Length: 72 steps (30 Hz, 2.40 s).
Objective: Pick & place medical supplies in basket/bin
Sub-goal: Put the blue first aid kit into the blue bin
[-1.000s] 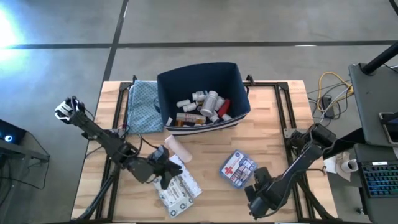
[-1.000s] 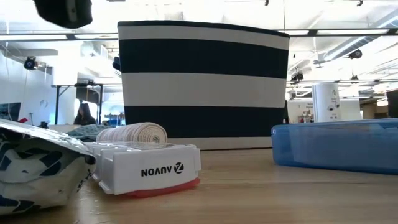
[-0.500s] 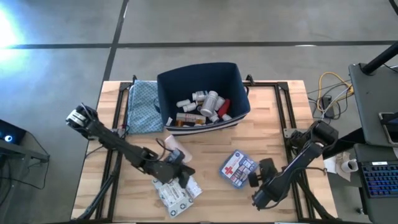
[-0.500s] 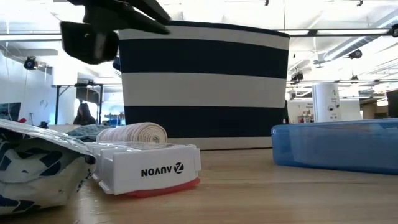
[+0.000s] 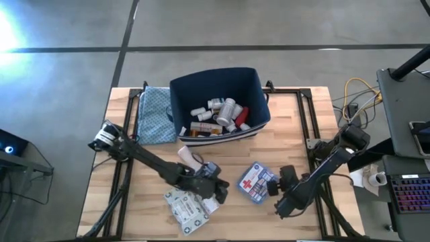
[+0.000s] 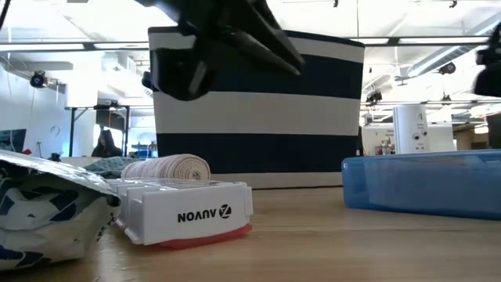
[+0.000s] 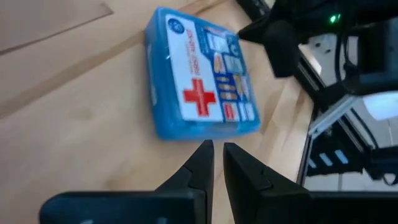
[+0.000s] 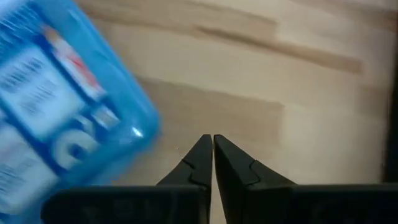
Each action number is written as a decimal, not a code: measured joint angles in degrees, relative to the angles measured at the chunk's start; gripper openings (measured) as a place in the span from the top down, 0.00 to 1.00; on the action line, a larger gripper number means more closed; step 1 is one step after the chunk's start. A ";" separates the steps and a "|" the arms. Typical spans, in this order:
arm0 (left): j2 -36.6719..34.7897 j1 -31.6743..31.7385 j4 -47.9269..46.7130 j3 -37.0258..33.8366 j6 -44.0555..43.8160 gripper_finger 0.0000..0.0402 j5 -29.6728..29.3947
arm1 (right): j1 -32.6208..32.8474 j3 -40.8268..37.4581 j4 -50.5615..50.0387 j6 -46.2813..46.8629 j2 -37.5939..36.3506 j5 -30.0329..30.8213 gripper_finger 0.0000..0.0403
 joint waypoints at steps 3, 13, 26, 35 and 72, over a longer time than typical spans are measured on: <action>1.84 1.12 -3.08 2.45 0.00 0.96 -0.04 | -1.64 0.50 2.13 -3.07 0.02 3.75 0.98; 3.60 2.99 -7.88 1.39 -2.85 0.96 -0.02 | -7.93 1.05 17.18 -19.41 0.07 12.23 0.98; 3.60 3.10 -14.76 0.38 -10.05 0.93 0.06 | -6.29 1.75 17.86 -17.33 -3.88 2.54 0.98; 3.60 5.80 -11.79 -2.86 -14.01 0.85 4.78 | -5.84 1.19 34.30 -16.92 -1.49 6.27 0.98; 5.07 6.83 -6.73 -3.61 -14.19 0.85 9.58 | -15.78 0.93 38.22 -31.12 4.52 -1.36 0.98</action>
